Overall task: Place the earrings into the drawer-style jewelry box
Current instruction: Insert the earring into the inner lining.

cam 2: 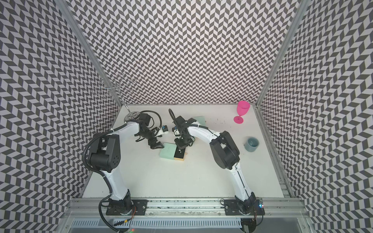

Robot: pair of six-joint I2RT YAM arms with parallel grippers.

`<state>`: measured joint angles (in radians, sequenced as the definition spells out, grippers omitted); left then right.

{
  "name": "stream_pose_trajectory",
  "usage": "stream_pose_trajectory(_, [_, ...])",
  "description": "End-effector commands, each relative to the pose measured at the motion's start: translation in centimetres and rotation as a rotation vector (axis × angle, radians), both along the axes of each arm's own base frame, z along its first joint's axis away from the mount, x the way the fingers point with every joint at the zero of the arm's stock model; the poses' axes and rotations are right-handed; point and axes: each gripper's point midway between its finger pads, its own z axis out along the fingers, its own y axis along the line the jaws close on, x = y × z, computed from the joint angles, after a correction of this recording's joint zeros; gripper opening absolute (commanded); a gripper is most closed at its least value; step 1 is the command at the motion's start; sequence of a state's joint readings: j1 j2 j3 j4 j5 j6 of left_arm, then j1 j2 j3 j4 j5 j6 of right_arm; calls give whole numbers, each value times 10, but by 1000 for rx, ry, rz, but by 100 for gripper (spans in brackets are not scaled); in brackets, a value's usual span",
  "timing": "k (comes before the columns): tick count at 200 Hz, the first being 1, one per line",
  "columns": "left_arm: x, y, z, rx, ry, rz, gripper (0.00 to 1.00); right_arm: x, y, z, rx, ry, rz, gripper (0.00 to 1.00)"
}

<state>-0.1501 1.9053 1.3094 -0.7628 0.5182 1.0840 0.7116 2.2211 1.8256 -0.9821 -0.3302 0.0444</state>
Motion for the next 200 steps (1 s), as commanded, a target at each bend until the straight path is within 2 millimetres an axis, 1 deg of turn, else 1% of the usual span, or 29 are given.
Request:
stream_pose_trajectory(1, [-2,-5,7,-28,-12,-20,95,-6,2,-14,-4,17,24,8])
stream_pose_trajectory(49, [0,-6,8,-34,-15,-19,95,-7,10,-15,7,18,33,8])
stream_pose_trajectory(130, [1,-10,11,-49,-14,-19,95,-10,12,-24,-6,30,34,8])
stream_pose_trajectory(200, [0,-13,13,-55,-13,-19,95,-12,20,-24,3,34,44,8])
